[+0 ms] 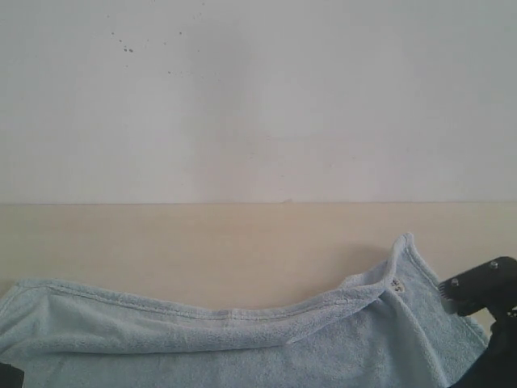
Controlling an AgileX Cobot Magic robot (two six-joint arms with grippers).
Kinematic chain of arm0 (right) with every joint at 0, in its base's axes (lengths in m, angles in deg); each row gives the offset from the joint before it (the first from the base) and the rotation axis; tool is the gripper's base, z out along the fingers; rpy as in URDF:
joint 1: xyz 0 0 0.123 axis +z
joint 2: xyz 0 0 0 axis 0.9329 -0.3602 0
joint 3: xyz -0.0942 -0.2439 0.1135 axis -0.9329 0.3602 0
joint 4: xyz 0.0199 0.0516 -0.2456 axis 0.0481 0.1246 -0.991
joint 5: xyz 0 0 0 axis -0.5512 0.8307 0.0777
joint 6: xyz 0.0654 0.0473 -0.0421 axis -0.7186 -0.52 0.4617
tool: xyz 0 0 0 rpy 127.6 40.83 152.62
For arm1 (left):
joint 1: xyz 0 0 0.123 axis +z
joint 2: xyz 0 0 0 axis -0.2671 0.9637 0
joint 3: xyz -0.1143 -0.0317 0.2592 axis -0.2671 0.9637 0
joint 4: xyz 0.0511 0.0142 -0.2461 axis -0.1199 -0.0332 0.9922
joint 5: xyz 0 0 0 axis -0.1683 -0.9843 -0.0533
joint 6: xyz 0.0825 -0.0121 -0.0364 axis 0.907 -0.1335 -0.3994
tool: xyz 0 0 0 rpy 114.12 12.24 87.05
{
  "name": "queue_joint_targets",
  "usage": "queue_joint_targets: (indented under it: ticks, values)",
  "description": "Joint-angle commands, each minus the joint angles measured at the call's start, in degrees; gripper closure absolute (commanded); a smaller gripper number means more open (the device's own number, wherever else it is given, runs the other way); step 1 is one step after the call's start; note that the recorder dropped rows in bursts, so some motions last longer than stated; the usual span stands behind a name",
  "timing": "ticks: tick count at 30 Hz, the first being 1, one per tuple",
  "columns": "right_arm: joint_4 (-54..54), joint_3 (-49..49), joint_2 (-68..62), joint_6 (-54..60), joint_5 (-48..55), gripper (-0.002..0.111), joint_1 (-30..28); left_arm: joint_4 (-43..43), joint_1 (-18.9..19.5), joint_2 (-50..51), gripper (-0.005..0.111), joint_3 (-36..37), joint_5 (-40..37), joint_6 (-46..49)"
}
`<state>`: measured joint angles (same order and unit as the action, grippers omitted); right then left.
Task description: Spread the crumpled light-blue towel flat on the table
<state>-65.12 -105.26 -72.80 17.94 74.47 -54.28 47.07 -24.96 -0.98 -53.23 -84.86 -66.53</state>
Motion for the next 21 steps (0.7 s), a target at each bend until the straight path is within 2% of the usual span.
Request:
queue_joint_targets:
  ticks: [1,6,14,21]
  values:
    - [-0.4,0.3,-5.9,-1.1,-1.3,0.107,-0.3,0.4,-0.4,0.0,0.055,0.2,0.5,0.8]
    - [-0.1,0.3,-9.1,-3.0,2.0,0.107,-0.3,0.4,-0.4,0.0,0.055,0.2,0.6,1.5]
    - [-0.2,1.9,-8.8,-7.5,19.8,0.107,-0.3,0.4,-0.4,0.0,0.055,0.2,1.2,1.5]
    - [1.9,6.7,-1.2,-12.8,23.5,0.107,-0.3,0.4,-0.4,0.0,0.055,0.2,1.1,1.5]
